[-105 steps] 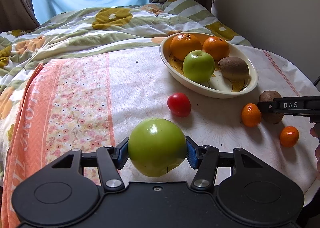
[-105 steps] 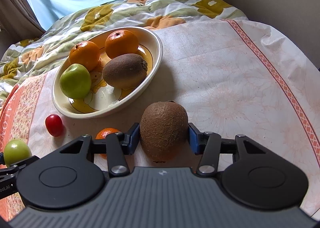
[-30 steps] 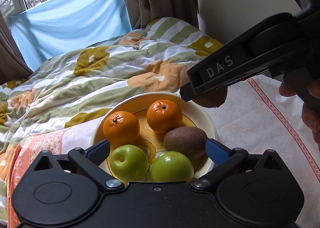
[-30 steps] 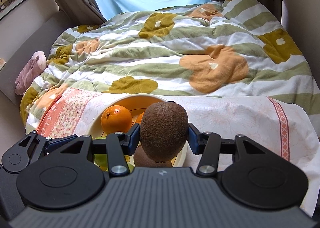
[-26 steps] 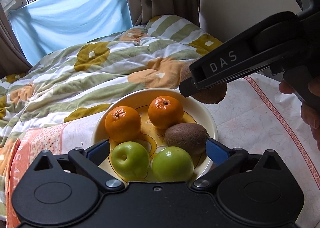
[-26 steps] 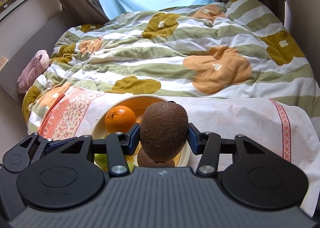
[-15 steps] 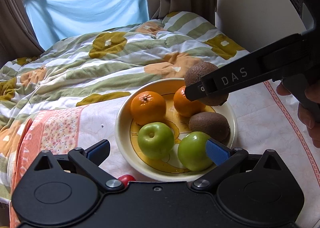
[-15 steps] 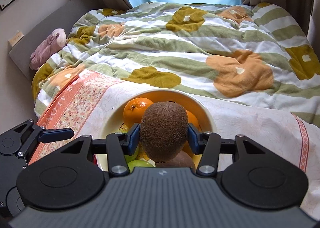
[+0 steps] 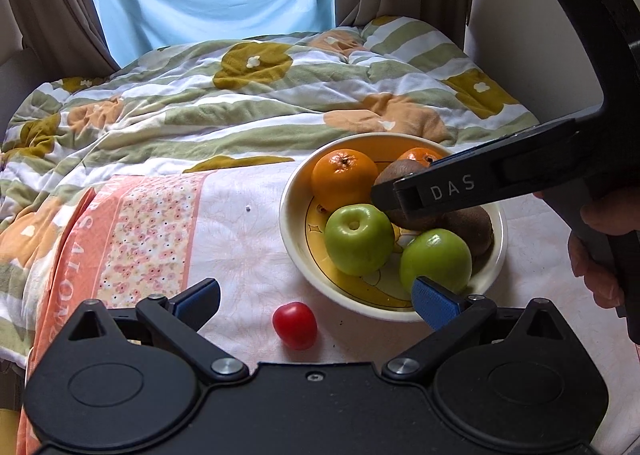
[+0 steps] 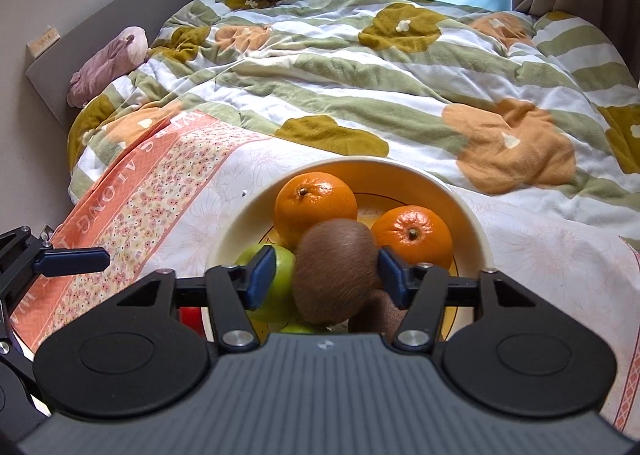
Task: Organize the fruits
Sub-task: 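Lower the kiwi into the bowl and open the right tool, then grasp a red tomato with the left tool while the right tool moves to a mandarin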
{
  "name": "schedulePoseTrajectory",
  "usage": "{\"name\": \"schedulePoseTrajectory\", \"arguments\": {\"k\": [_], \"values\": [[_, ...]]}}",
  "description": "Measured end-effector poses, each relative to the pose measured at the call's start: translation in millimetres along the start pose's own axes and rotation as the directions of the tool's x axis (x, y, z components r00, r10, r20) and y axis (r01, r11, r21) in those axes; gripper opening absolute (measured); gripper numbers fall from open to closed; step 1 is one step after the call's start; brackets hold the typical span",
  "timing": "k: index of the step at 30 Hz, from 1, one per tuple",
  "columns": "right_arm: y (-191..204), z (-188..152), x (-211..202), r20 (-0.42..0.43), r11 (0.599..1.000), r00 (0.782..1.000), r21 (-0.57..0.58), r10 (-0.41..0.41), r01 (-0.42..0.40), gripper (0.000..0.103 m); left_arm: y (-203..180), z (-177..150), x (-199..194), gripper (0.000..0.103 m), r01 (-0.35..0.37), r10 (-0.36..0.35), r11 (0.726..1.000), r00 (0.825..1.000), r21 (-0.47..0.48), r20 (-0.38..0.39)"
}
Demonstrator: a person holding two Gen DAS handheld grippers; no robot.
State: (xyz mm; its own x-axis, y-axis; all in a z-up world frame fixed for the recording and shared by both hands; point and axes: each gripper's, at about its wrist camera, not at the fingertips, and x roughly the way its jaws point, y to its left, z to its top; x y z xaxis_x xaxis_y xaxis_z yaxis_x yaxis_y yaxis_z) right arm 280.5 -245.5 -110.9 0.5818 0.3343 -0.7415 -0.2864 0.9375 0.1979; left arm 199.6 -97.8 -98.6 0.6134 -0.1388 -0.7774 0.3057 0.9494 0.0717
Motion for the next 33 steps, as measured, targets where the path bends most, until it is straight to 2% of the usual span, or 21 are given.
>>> {"name": "schedulePoseTrajectory", "arguments": {"k": [1,10,21,26,33], "values": [[0,0,-2,0.015,1.0,1.0,0.001,-0.006,0.006,0.103,1,-2,0,0.103,0.002,-0.002,1.0,1.0,-0.002,-0.002],[-6,-6,-17,0.059,0.999,0.998,0.024,-0.031,0.03,0.103,3,-5,-7,0.103,0.018,-0.018,1.0,1.0,0.001,0.01],[12,-9,-69,0.131,0.994,0.988,0.082,-0.088,0.078,0.103,18,-4,-45,0.103,0.046,-0.048,0.999,0.994,0.028,0.101],[29,-15,-99,0.158,0.985,0.978,0.127,-0.135,0.116,0.103,32,-8,-68,0.103,0.045,-0.05,0.998,0.987,0.039,0.15],[61,-33,-144,0.209,0.963,0.951,0.197,-0.226,0.186,0.103,54,-21,-104,0.103,0.062,-0.071,0.997,0.976,0.046,0.206]]}}
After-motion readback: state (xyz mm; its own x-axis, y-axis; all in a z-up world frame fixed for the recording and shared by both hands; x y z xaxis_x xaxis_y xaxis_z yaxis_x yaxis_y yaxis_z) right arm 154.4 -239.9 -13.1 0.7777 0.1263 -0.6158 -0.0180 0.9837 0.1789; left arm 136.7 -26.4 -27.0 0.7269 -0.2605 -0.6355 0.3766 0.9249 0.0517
